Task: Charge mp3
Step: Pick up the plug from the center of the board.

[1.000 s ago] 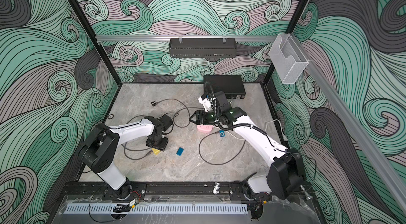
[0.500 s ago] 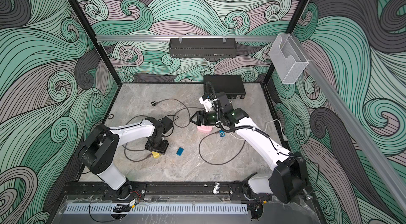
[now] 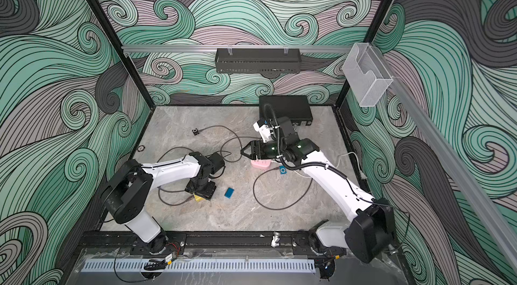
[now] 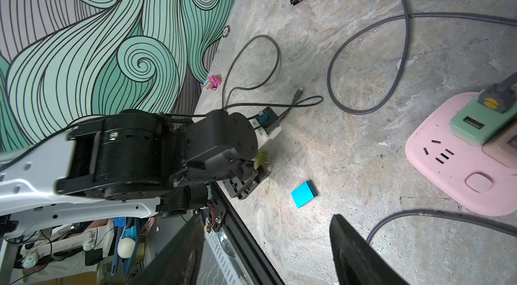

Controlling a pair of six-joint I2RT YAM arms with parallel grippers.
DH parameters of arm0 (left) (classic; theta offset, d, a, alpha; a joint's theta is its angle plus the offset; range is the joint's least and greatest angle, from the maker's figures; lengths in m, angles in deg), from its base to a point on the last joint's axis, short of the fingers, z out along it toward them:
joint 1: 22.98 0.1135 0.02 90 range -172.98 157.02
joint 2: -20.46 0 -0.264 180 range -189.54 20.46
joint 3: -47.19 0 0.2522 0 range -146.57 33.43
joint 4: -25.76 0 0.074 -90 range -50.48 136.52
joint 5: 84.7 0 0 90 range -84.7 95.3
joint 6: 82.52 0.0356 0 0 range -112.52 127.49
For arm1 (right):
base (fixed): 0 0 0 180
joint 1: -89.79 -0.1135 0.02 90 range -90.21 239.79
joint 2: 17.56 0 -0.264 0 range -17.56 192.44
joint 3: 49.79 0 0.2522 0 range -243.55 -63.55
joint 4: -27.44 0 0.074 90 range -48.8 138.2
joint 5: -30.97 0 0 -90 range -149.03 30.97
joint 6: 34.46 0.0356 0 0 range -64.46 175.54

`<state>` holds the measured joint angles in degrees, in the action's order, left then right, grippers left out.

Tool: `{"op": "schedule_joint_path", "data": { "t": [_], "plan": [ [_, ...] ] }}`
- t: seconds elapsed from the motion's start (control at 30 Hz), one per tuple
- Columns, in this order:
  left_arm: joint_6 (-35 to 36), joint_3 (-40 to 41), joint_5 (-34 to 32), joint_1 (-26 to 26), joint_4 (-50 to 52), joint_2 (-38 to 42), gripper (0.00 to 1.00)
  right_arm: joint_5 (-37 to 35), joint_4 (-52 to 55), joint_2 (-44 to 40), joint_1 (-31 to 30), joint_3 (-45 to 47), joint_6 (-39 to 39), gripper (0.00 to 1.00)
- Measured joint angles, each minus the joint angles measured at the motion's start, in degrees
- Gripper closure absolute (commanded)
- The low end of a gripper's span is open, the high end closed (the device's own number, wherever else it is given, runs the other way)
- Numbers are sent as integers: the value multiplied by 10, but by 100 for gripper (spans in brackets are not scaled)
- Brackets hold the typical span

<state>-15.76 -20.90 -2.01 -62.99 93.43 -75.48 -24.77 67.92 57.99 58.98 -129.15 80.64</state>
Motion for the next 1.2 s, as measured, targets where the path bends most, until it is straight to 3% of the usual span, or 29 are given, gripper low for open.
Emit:
{"op": "schedule_joint_path", "data": {
  "t": [0.1,0.5,0.7,0.87,1.03,1.2],
  "plan": [
    [-7,0,0,-10,1,-2,31,6,-2,-4,0,6,-2,29],
    [-43,-16,22,-13,17,-23,67,6,-20,-31,0,46,6,29],
    [-45,-89,46,24,43,-78,66,4,-24,-32,0,45,4,31],
    [-54,-165,94,82,-12,-92,64,2,-24,-20,0,35,4,31],
    [-96,-201,163,139,-53,-52,63,3,-51,-17,0,43,7,30],
    [-156,-225,225,170,-86,15,63,-11,-169,-45,-10,151,25,29]
  ]
}}
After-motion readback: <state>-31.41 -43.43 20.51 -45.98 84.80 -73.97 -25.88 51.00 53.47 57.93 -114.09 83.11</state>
